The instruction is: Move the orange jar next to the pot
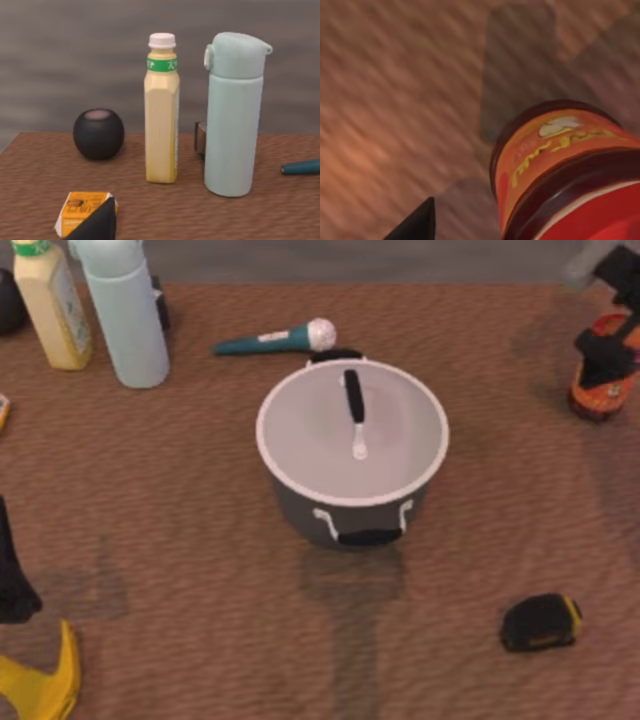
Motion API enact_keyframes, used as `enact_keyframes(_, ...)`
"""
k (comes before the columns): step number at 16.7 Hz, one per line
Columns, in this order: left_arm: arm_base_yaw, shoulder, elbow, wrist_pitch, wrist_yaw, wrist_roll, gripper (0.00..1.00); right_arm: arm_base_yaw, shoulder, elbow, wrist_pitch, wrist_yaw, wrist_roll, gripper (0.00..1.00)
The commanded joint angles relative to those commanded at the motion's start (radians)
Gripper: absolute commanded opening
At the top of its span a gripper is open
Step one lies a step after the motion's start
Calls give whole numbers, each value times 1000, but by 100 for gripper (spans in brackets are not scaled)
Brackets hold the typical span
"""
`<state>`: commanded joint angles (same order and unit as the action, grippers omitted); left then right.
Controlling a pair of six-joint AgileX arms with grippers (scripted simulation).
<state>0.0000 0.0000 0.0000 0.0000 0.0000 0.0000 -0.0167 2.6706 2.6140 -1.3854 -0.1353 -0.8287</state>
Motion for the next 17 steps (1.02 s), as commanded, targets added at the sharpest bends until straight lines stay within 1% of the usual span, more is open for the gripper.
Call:
enact_keyframes(3, 0, 0, 0, 0, 0, 0, 100, 3, -19, -82, 71, 0, 2, 100)
enact_keyframes(7, 0, 0, 0, 0, 0, 0, 100, 3, -20, -88, 77, 0, 3, 100)
enact_keyframes(17, 0, 0, 0, 0, 0, 0, 100, 3, -20, -88, 77, 0, 3, 25)
